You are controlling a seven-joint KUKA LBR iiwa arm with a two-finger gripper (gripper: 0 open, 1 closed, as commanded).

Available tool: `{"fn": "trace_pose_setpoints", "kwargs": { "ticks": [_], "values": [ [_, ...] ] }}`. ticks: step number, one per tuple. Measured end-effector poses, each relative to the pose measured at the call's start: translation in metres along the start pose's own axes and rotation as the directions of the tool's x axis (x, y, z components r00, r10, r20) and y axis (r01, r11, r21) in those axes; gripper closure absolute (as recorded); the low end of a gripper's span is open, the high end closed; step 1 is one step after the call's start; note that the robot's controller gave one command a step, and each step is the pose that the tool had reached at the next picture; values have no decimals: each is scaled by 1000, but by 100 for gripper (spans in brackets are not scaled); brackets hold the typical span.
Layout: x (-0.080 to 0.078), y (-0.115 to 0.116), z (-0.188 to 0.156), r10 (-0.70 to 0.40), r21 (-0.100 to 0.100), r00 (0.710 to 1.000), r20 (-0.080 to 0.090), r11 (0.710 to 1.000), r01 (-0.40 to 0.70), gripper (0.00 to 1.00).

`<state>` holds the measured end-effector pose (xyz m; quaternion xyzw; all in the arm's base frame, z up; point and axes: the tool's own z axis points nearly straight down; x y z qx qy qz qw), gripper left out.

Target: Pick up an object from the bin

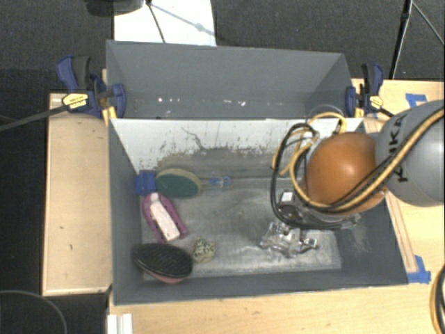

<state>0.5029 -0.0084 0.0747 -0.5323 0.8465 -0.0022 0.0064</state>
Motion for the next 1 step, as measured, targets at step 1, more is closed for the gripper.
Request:
{"fn": "trace_pose_setpoints", "kwargs": {
  "ticks": [1],
  "values": [
    [-2, -3, -127, 4, -2, 1000, -4, 1000, -4, 100]
  ]
}}
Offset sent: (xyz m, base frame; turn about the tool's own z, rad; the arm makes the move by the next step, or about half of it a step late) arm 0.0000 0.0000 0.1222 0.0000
